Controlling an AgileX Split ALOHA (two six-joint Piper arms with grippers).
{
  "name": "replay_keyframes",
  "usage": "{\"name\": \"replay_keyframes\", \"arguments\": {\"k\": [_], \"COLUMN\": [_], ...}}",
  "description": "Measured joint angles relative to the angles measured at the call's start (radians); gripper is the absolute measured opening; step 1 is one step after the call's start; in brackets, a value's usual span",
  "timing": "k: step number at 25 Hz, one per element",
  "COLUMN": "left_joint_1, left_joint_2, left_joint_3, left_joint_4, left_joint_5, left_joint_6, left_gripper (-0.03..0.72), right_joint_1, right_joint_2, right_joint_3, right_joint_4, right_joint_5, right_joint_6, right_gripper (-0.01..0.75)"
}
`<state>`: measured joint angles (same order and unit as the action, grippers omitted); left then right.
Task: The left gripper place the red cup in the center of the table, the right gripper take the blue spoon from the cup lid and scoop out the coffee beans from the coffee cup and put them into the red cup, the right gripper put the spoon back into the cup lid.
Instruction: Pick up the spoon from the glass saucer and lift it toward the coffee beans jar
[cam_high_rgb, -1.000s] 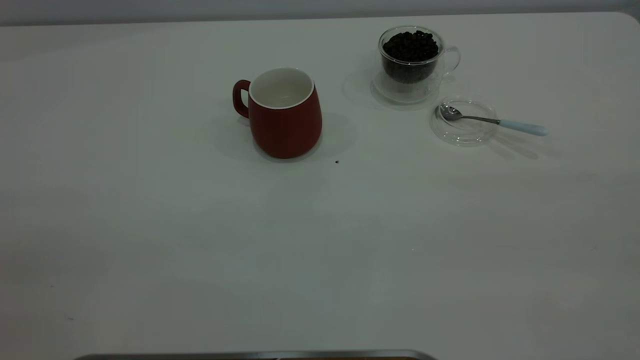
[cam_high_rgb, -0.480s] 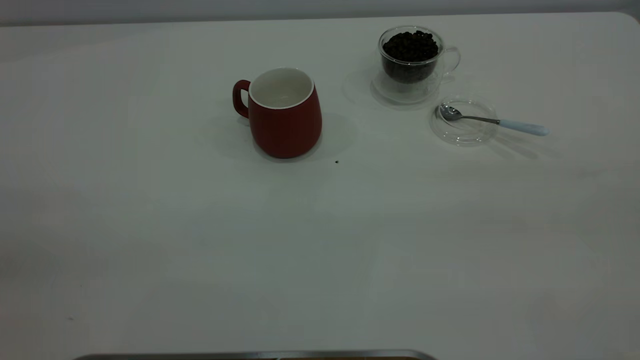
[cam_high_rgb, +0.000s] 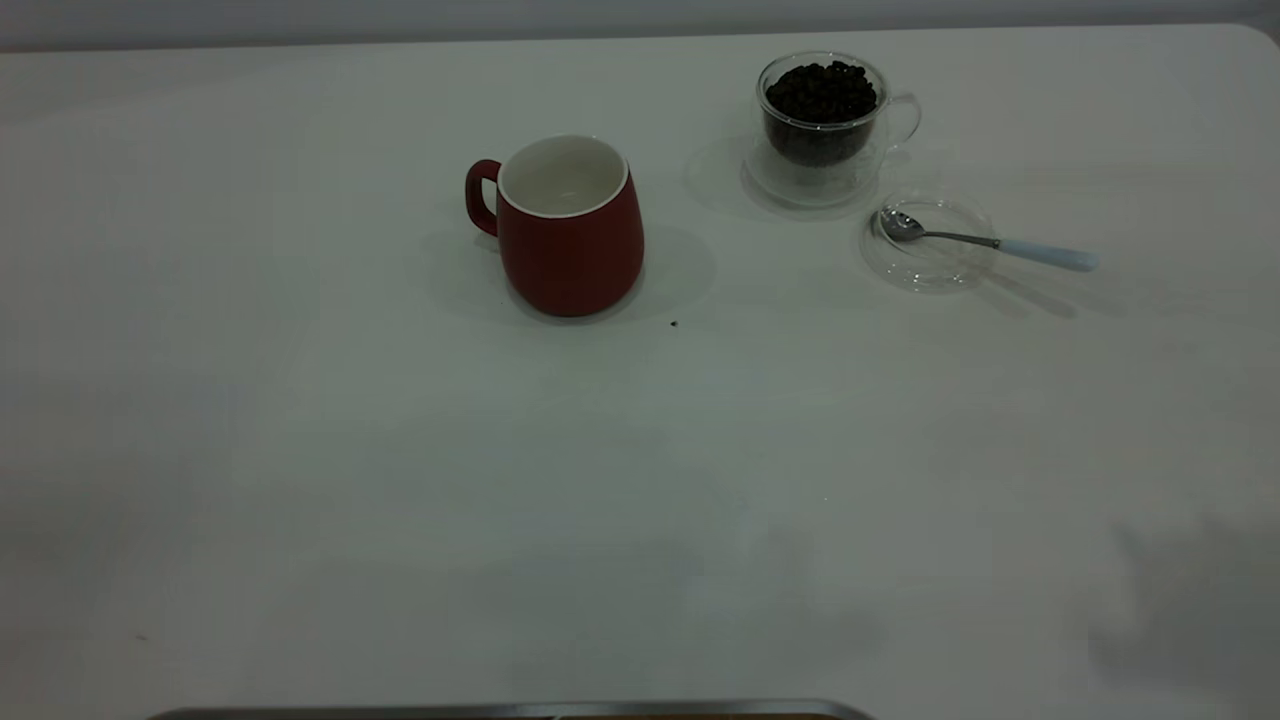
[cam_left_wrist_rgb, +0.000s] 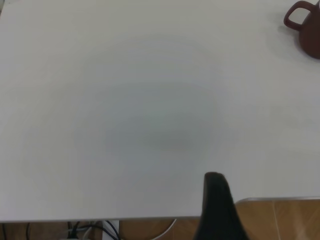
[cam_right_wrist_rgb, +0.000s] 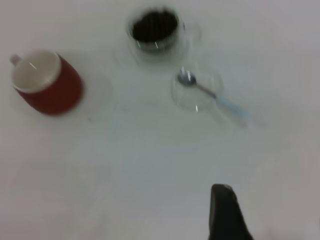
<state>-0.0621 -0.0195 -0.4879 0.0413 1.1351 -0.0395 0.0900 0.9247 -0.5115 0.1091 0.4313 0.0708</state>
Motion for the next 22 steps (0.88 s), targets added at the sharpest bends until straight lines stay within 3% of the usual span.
{"name": "replay_keyframes", "arguments": {"k": [5,12,17,22], "left_joint_1": [0.0,0.0,0.0,0.0], "left_joint_2": [0.0,0.0,0.0,0.0], "left_joint_3": [0.0,0.0,0.0,0.0], "left_joint_4": [0.0,0.0,0.0,0.0], "left_joint_5": [0.001,0.001,0.001,0.001], "left_joint_6": [0.002,0.002,0.002,0.002], "left_gripper": [0.567,0.567,0.567,0.567], "right_joint_1": [0.0,-0.03,-0.137,-0.267], "right_joint_2": [0.363,0.754,0.95,1.067], "right_joint_3": [-0.109,-0.31,-0.448,-0.536], "right_joint_4": [0.022,0.091,0.264,0.627], "right_joint_5": [-0.134,-0.197,-0.165,-0.03], "right_joint_6": [-0.061,-0.202,-0.411,-0.76], "right_gripper": [0.485,0.485,0.48,0.479]}}
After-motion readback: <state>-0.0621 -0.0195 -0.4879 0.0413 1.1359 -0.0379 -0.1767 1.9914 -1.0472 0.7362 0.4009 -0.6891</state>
